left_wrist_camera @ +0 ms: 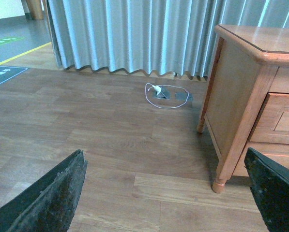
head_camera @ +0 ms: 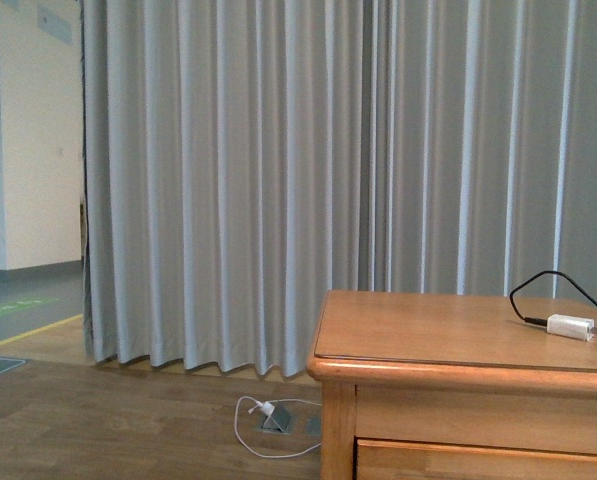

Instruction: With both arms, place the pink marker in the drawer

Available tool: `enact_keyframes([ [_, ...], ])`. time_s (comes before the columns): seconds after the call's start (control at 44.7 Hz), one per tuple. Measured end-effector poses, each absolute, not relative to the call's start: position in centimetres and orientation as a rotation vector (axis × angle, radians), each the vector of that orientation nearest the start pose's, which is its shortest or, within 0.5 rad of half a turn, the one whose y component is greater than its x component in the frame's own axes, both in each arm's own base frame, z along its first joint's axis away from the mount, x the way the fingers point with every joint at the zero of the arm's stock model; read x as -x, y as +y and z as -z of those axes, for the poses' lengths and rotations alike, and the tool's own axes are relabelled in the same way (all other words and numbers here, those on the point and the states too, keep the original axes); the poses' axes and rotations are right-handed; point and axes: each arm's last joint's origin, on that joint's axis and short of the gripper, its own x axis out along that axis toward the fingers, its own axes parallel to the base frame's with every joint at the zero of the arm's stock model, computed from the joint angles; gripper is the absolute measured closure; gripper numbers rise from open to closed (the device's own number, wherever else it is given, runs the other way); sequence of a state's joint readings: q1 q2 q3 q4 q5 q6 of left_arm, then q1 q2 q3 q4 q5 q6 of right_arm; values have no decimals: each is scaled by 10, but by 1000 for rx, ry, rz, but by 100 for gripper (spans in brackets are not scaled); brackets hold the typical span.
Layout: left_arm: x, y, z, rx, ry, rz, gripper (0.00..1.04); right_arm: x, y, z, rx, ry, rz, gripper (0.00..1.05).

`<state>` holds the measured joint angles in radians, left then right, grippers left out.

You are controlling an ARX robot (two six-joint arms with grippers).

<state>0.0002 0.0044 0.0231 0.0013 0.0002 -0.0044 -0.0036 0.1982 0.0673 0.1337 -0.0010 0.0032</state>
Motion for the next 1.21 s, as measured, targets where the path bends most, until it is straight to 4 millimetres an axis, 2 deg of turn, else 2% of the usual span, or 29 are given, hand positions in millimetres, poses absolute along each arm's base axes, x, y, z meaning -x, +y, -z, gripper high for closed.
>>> enact_keyframes([
  [0.134, -97, 0, -171, 4, -20, 0, 6, -98, 0, -176, -3, 8, 3, 103],
  [0.224, -97, 0, -171, 4, -20, 0, 6, -98, 0, -176, -3, 1, 2, 103],
  [0.313, -97, 0, -171, 4, -20, 0, 6, -98, 0, -165, -3, 2, 2, 103],
  [0.738, -97, 0, -171, 4, -19, 0, 6, -98, 0, -165, -3, 1, 2, 103],
  [0.783, -97, 0, -171, 4, -19, 0, 6, -98, 0, -165, -2, 1, 2, 96],
  [1.141, -97, 0, -171, 4, -19, 0, 6, -98, 0, -165, -2, 1, 2, 11],
  [1.163, -97, 0, -171, 4, -19, 0, 6, -98, 0, -165, -3, 1, 2, 7],
  [1.208, -97, 0, -171, 4, -19, 0, 6, -98, 0, -165, -2, 1, 2, 9],
])
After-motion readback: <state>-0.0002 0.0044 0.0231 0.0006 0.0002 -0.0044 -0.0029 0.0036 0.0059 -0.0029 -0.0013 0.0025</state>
